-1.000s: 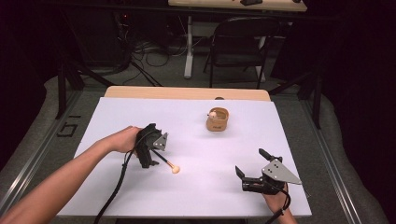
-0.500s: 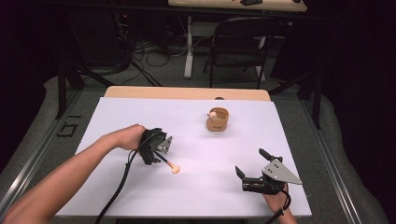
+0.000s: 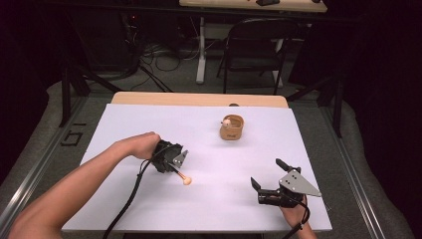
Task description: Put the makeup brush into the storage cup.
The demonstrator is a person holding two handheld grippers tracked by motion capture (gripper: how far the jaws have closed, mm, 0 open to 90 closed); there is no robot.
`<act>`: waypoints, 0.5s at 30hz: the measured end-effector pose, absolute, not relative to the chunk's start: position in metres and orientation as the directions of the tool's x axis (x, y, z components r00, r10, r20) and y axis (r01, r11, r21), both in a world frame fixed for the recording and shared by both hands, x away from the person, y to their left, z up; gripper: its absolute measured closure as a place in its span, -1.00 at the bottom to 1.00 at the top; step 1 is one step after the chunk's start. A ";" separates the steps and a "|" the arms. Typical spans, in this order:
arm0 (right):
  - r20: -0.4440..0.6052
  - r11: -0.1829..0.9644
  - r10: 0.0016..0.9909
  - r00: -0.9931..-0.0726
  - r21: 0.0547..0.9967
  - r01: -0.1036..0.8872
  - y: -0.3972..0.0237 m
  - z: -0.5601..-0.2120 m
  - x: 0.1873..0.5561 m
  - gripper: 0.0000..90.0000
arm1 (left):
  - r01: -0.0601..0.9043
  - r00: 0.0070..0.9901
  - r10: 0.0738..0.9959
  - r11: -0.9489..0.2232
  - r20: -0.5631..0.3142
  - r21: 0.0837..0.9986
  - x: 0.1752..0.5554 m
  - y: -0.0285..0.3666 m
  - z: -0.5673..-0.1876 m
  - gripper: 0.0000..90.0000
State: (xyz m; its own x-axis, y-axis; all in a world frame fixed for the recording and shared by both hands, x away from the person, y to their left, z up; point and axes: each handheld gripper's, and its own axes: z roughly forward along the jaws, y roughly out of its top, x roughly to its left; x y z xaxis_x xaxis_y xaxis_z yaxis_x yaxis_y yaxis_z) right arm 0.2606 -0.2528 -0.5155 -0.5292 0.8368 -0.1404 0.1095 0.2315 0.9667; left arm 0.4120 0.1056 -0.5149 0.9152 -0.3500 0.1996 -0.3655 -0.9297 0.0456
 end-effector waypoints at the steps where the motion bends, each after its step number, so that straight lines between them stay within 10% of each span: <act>1: -0.141 0.233 0.837 -0.529 0.966 0.111 -0.253 -0.515 0.261 -1.00 | -0.374 0.910 -0.358 -0.927 0.208 0.038 0.412 0.105 -0.515 0.31; 15: -0.141 0.233 0.835 -0.532 0.966 0.109 -0.253 -0.516 0.261 -1.00 | -0.439 0.890 -0.437 -0.898 0.126 -0.015 0.413 0.096 -0.523 0.62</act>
State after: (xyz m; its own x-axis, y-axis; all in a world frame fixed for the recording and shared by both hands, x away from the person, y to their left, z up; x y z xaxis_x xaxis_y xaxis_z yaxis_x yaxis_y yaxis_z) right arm 0.2606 -0.2530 -0.5155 -0.5322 0.8348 -0.1406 0.1095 0.2326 0.9664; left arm 0.4133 0.0959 -0.5226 0.8903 -0.4375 0.1261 -0.4393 -0.8982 -0.0145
